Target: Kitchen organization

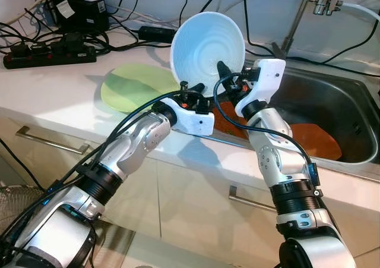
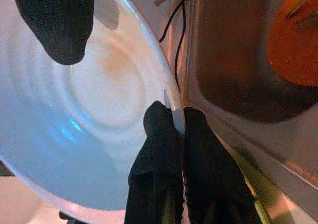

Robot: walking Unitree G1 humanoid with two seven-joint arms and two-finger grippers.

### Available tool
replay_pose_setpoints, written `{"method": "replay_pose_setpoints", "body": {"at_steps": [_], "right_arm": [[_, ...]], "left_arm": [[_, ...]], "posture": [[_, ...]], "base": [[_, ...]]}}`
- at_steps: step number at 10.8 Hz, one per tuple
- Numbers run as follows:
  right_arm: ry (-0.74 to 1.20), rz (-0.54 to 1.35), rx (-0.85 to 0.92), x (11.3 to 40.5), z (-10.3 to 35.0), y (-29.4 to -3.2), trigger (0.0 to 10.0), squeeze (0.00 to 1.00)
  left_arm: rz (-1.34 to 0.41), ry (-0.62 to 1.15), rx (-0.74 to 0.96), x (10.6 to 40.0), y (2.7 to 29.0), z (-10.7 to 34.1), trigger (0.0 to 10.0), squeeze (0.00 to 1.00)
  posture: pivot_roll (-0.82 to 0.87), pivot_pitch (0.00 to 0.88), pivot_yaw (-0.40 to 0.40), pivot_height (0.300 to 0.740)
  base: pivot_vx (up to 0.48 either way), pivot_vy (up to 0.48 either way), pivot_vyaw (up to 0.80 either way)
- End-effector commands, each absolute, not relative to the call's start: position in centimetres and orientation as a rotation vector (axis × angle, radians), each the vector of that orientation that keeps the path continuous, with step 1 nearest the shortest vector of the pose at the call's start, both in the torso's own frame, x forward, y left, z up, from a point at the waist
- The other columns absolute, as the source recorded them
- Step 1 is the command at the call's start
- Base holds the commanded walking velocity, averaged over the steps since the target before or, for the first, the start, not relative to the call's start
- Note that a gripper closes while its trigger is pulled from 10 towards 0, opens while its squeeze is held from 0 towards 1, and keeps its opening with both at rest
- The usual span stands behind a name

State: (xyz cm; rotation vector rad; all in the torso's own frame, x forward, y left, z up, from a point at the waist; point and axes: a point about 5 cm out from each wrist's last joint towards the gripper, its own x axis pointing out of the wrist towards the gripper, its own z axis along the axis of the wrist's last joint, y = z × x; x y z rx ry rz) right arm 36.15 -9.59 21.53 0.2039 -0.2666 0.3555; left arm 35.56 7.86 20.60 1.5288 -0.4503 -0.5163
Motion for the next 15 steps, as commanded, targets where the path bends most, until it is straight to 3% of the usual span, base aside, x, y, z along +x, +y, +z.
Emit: {"method": "replay_pose_setpoints", "body": {"at_steps": [1, 2, 3, 4, 10, 11, 12, 15], "right_arm": [[-0.24, 0.338, 0.193, 36.4, 21.2, -10.0, 0.0, 0.0], [-0.24, 0.338, 0.193, 36.4, 21.2, -10.0, 0.0, 0.0], [-0.238, 0.336, 0.194, 36.4, 21.2, -10.1, 0.0, 0.0], [-0.235, 0.334, 0.195, 36.4, 21.1, -10.1, 0.0, 0.0], [-0.194, 0.265, 0.226, 36.9, 20.5, -10.8, 0.0, 0.0], [-0.184, 0.225, 0.25, 37.1, 20.4, -11.2, 0.0, 0.0], [-0.175, 0.182, 0.269, 37.4, 20.4, -11.8, 0.0, 0.0], [-0.153, 0.042, 0.318, 38.2, 20.3, -13.4, 0.0, 0.0]], "left_arm": [[-0.461, -0.536, 1.509, 35.3, 7.6, 22.3, 10.0, 0.0], [-0.461, -0.539, 1.509, 35.3, 7.6, 22.3, 10.0, 0.0], [-0.462, -0.539, 1.507, 35.3, 7.6, 22.3, 10.0, 0.19], [-0.466, -0.537, 1.497, 35.3, 7.6, 22.3, 10.0, 1.0], [-0.468, -0.614, 1.457, 34.8, 7.3, 22.9, 10.0, 1.0], [-0.49, -0.627, 1.424, 34.6, 7.1, 22.9, 10.0, 0.93], [-0.501, -0.618, 1.408, 34.6, 7.0, 22.8, 10.0, 0.0], [-0.533, -0.606, 1.342, 34.2, 6.9, 22.3, 10.0, 0.0]], "posture": [[0.25, 0.001, -0.062, 0.74], [0.25, 0.001, -0.062, 0.74], [0.25, 0.006, -0.062, 0.74], [0.25, 0.009, -0.061, 0.74], [0.25, 0.014, -0.065, 0.74], [0.25, 0.014, -0.065, 0.74], [0.25, 0.014, -0.066, 0.74], [0.25, 0.014, -0.068, 0.74]], "base": [[0.0, 0.0, 0.0], [0.0, 0.0, 0.0], [0.0, 0.0, 0.0], [0.0, 0.0, 0.0], [0.0, 0.0, 0.0], [0.0, 0.0, 0.0], [0.0, 0.0, 0.0], [0.0, 0.0, 0.0]]}}
